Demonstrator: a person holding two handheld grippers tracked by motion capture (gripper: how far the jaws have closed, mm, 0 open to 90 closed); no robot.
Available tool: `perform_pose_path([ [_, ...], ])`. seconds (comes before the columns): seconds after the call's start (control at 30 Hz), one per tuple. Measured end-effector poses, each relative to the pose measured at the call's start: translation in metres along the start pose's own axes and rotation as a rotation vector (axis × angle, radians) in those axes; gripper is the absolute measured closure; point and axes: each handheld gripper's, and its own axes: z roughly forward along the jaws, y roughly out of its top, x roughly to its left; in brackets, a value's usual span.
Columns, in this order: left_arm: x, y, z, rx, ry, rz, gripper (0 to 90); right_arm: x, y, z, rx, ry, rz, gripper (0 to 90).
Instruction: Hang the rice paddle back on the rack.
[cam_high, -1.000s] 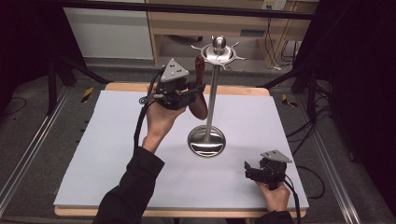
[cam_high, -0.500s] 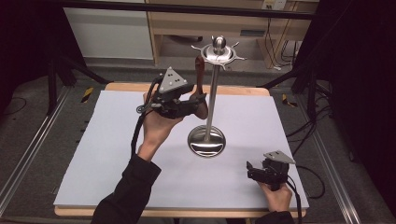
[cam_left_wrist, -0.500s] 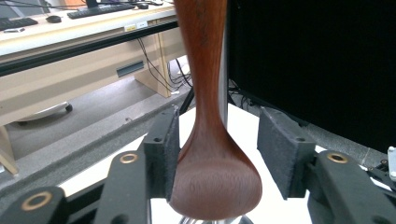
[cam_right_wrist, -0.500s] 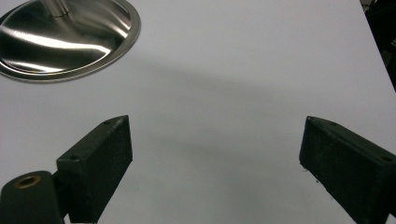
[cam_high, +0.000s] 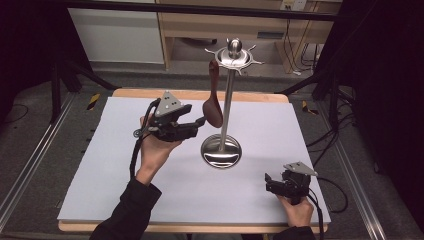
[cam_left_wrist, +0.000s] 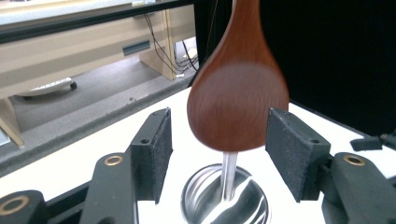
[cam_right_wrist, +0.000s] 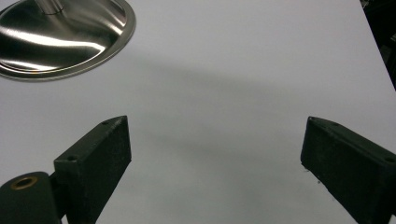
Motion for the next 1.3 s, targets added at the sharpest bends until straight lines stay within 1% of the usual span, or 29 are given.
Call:
perform_pose_path([
  [0.17,0.003,-0.019,-0.002,0.033,0.008,0.001,38.7,-0.002,-0.001,0.0,0.001,0.0,0.006,8.3],
  [0.23,0.005,-0.026,-0.004,0.036,0.002,-0.009,38.7,-0.002,-0.001,0.0,0.004,-0.004,0.003,8.3],
  [0.27,0.005,-0.03,-0.005,0.035,-0.001,-0.021,38.6,-0.002,-0.001,0.0,0.005,-0.006,0.0,8.3],
  [0.37,0.007,-0.041,-0.008,0.039,0.0,-0.027,38.1,-0.001,-0.001,0.001,0.009,-0.009,-0.002,8.3],
  [0.4,0.007,-0.041,-0.008,0.039,0.0,-0.027,37.8,-0.001,-0.001,0.001,0.009,-0.009,-0.003,8.3],
  [0.43,0.008,-0.048,-0.01,0.05,0.008,-0.027,37.8,-0.002,-0.001,0.001,0.01,-0.008,-0.002,8.3],
  [0.47,0.008,-0.048,-0.01,0.05,0.008,-0.027,37.8,-0.002,-0.002,0.001,0.01,-0.008,-0.003,8.3],
  [0.5,0.01,-0.055,-0.011,0.06,0.01,-0.027,37.7,-0.002,-0.002,0.001,0.01,-0.008,0.002,8.3],
  [0.67,0.013,-0.076,-0.017,0.083,0.033,-0.02,37.3,-0.003,-0.002,0.002,0.015,-0.008,-0.003,8.3],
  [0.7,0.014,-0.08,-0.018,0.088,0.034,-0.03,37.3,-0.003,-0.003,0.002,0.017,-0.008,-0.002,8.3],
  [0.73,0.014,-0.08,-0.018,0.088,0.034,-0.03,37.1,-0.003,-0.003,0.002,0.019,-0.008,0.0,8.3],
  [0.77,0.017,-0.088,-0.019,0.095,0.041,-0.039,37.0,-0.003,-0.003,0.003,0.02,-0.009,-0.005,8.3],
  [0.8,0.017,-0.088,-0.019,0.095,0.041,-0.039,37.0,-0.003,-0.003,0.003,0.02,-0.009,-0.005,8.3],
  [1.03,0.027,-0.12,-0.025,0.15,0.066,-0.051,37.2,-0.003,-0.003,0.005,0.031,-0.012,-0.006,8.3],
  [1.07,0.027,-0.12,-0.025,0.15,0.066,-0.051,37.4,-0.003,-0.003,0.005,0.031,-0.012,-0.006,8.3],
  [1.1,0.029,-0.124,-0.026,0.152,0.069,-0.058,37.4,-0.003,-0.004,0.005,0.035,-0.011,-0.009,8.3],
  [1.13,0.032,-0.133,-0.028,0.16,0.079,-0.076,37.6,-0.003,-0.004,0.005,0.038,-0.013,-0.009,8.3],
  [1.2,0.036,-0.141,-0.031,0.181,0.09,-0.073,37.6,-0.003,-0.004,0.006,0.042,-0.016,-0.012,8.3],
  [1.3,0.042,-0.155,-0.033,0.193,0.114,-0.087,37.7,-0.003,-0.004,0.008,0.051,-0.016,-0.018,8.3],
])
